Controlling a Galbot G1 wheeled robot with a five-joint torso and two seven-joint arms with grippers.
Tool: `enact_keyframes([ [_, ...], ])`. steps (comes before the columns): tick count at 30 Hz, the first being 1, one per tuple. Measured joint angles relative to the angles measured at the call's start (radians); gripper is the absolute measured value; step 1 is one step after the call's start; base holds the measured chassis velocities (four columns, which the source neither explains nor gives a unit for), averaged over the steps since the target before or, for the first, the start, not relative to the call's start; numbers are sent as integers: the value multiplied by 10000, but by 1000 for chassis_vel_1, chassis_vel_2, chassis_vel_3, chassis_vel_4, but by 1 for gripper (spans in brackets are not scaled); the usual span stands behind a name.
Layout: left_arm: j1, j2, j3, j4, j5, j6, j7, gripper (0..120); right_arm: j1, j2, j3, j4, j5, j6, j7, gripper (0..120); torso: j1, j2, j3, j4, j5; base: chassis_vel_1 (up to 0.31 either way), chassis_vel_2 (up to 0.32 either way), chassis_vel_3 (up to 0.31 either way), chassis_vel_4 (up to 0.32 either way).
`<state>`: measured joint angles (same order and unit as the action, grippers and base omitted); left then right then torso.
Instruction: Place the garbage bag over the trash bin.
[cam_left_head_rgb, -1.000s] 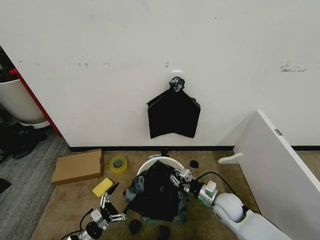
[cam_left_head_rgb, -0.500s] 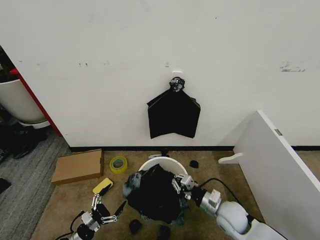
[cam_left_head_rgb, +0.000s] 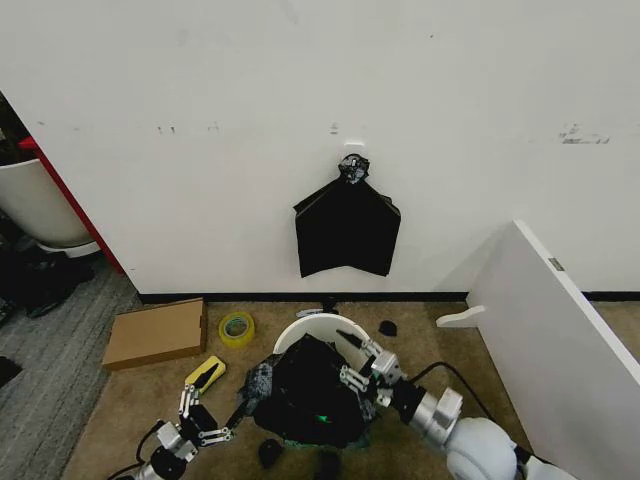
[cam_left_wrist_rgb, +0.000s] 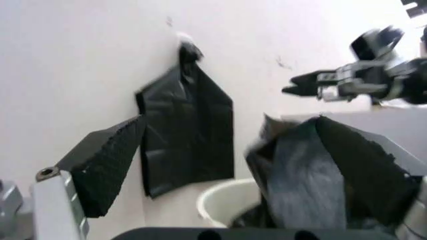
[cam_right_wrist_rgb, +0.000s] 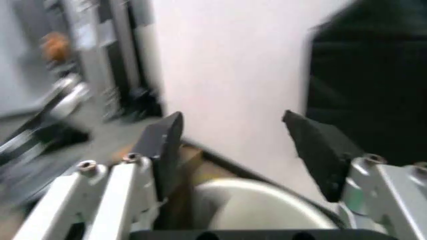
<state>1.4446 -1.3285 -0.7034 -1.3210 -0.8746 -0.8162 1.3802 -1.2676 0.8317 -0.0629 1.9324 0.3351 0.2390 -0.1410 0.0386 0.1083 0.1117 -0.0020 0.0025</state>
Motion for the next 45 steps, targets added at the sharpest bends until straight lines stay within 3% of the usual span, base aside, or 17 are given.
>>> enact_keyframes([
  [2, 118, 13, -151, -235, -235, 122, 130, 100, -123, -268, 157, 533, 1202, -33, 24, 72, 0, 0, 0, -1, 0, 0, 0, 0, 0],
  [6, 295, 21, -584, -666, -894, 338, 201, 100, 651, -6, 497, 735, 2937, -1048, 1592, 84, 0, 0, 0, -1, 0, 0, 0, 0, 0],
  [8, 346, 21, -708, -770, -1107, 347, 104, 100, 1213, 124, 557, 455, 3403, -2047, 2226, 91, 0, 0, 0, 0, 2, 0, 0, 0, 0],
  [9, 395, 5, -814, -870, -1197, 349, 63, 100, 1819, 170, 543, -98, 3825, -3097, 2306, 96, 0, -1, 1, 5, 0, 0, 0, 0, 0],
  [11, 439, -26, -892, -998, -1252, 357, 32, 100, 2218, 210, 466, -653, 3978, -3617, 2017, 98, 0, -1, 1, 3, -1, 0, 0, 0, 0],
  [12, 497, -90, -1010, -1165, -1311, 381, -13, 100, 2798, 357, 397, -1789, 3746, -4282, 128, 100, 0, -1, 1, 1, 3, 0, 0, 0, 0],
  [14, 507, -111, -1070, -1180, -1313, 385, -20, 100, 3211, 551, 421, -2590, 2822, -4686, -1768, 100, 0, -1, 1, 0, 1, 0, 0, 0, 0],
  [17, 505, -114, -1116, -1106, -1307, 365, -22, 100, 3613, 763, 315, -3214, 2050, -4881, -2493, 100, 1, -1, 2, 1, 0, 0, 0, 0, 0],
  [23, 432, -216, -1203, -814, -1048, 185, -86, 100, 4408, 1188, 34, -4008, 1807, -5614, -2576, 100, 1, -1, 2, 1, 0, 0, 0, 0, 0],
  [35, 441, -468, -1172, -882, -727, 68, -246, 100, 4286, 1232, -87, -4164, 1190, -5884, -2680, 60, 0, -1, 1, 0, 1, 0, 0, 0, 0],
  [37, 459, -512, -1168, -885, -672, -7, -319, 100, 4208, 1279, -99, -4245, 1185, -5819, -2459, 49, 0, -1, 0, 0, 1, 0, 0, 0, 0],
  [39, 464, -518, -1168, -886, -666, -16, -327, 100, 4196, 1294, -100, -4266, 1194, -5769, -2416, 47, 0, -1, 0, -1, 0, 0, 0, 0, 0],
  [41, 500, -550, -1170, -908, -648, -53, -369, 100, 4111, 1362, -123, -4301, 1381, -5617, -2140, 35, -1, -1, 0, 0, -2, 0, 0, 0, 0],
  [45, 556, -551, -1194, -972, -648, -59, -421, 100, 3915, 1353, -200, -4102, 1747, -5599, -1550, 25, -1, -1, -1, 0, -2, 0, 0, 0, 0],
])
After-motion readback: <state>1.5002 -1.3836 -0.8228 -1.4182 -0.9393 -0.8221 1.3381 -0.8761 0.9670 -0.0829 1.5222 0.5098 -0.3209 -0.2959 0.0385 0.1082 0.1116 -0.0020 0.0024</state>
